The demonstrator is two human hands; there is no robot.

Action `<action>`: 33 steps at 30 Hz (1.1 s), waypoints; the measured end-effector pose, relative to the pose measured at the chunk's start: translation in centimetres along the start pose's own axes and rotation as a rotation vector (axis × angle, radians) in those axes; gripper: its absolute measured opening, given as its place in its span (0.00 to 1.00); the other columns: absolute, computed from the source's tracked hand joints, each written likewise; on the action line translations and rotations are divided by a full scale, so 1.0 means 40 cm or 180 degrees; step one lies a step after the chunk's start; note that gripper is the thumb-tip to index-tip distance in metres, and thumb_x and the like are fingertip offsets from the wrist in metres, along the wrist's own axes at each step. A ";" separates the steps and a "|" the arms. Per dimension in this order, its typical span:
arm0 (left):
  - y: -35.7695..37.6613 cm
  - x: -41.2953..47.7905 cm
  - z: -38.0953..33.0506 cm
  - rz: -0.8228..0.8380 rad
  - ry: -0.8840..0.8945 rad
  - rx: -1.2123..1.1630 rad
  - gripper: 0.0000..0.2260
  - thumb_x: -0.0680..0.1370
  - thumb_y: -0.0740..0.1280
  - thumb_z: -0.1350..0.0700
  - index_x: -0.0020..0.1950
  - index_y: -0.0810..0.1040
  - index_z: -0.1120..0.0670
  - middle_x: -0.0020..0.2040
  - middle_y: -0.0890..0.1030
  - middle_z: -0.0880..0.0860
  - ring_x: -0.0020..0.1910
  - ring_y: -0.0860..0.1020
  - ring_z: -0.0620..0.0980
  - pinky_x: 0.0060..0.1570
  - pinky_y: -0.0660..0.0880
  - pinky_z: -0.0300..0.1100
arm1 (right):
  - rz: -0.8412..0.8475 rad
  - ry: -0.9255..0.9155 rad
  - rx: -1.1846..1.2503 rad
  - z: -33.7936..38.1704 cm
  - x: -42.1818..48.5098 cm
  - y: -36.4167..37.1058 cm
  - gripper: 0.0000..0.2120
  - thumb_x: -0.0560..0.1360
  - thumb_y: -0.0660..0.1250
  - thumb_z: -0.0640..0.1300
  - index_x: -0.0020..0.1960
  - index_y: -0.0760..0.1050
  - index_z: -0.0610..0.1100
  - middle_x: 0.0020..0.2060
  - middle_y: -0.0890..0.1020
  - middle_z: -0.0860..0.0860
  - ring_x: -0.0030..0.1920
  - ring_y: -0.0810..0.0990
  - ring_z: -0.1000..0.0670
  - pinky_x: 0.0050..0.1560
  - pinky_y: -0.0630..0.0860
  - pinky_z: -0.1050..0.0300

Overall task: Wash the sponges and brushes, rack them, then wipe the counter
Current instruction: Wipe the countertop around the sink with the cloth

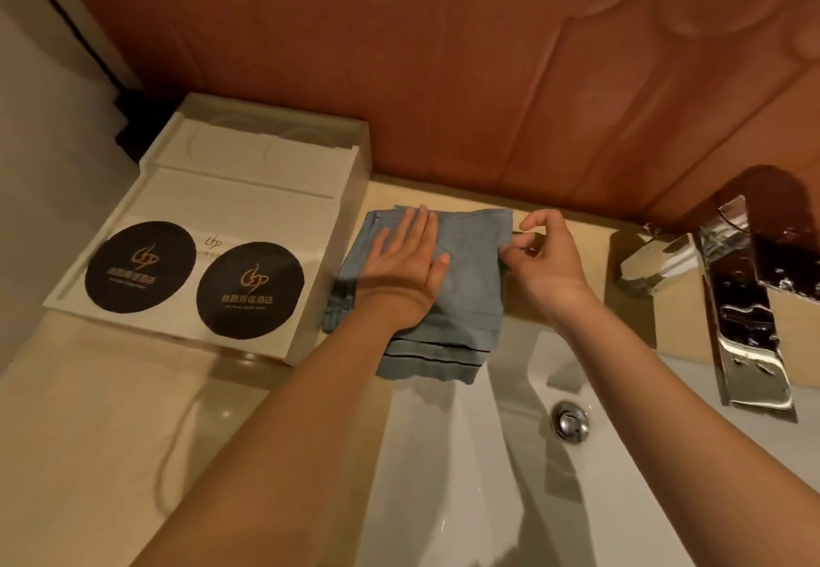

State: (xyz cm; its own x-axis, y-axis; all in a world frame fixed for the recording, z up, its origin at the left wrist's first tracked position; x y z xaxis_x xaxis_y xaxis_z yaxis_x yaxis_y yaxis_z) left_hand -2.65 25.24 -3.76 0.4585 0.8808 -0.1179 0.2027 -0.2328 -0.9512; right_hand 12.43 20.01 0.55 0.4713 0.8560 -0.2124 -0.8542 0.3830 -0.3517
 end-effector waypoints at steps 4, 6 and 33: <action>-0.008 0.053 0.000 -0.0037 0.0081 -0.0066 0.25 0.82 0.46 0.47 0.77 0.45 0.53 0.78 0.45 0.49 0.77 0.43 0.46 0.74 0.41 0.47 | -0.0091 -0.0278 -0.0205 -0.001 0.068 0.002 0.11 0.74 0.63 0.32 0.40 0.68 0.46 0.30 0.70 0.51 0.33 0.69 0.54 0.39 0.69 0.61; -0.010 0.068 0.002 -0.0089 0.0119 -0.0012 0.26 0.81 0.43 0.45 0.77 0.45 0.53 0.78 0.46 0.49 0.77 0.43 0.46 0.74 0.42 0.46 | -0.0129 -0.0399 -0.0230 -0.001 0.091 0.005 0.09 0.74 0.63 0.31 0.42 0.70 0.44 0.30 0.70 0.52 0.32 0.68 0.55 0.35 0.67 0.67; -0.037 0.091 0.011 -0.0887 -0.0255 -0.0758 0.30 0.73 0.44 0.52 0.71 0.66 0.61 0.72 0.68 0.58 0.73 0.62 0.52 0.73 0.53 0.43 | 0.0255 -0.0779 -0.3192 -0.028 0.058 0.182 0.37 0.70 0.29 0.62 0.76 0.42 0.51 0.77 0.45 0.44 0.76 0.41 0.43 0.74 0.38 0.47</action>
State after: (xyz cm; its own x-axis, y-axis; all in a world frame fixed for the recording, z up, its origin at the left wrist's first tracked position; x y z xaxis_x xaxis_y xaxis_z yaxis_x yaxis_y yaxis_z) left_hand -1.66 28.97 -2.92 0.2901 0.9512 0.1051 0.5101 -0.0608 -0.8579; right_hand 7.55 24.40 -3.53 0.2678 0.9563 -0.1171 -0.2528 -0.0475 -0.9663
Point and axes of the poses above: each hand's wrist, its own x-axis towards the middle knuckle, its own y-axis out of the palm, z = x × y, the point moved 2 cm from there along x, towards the middle knuckle
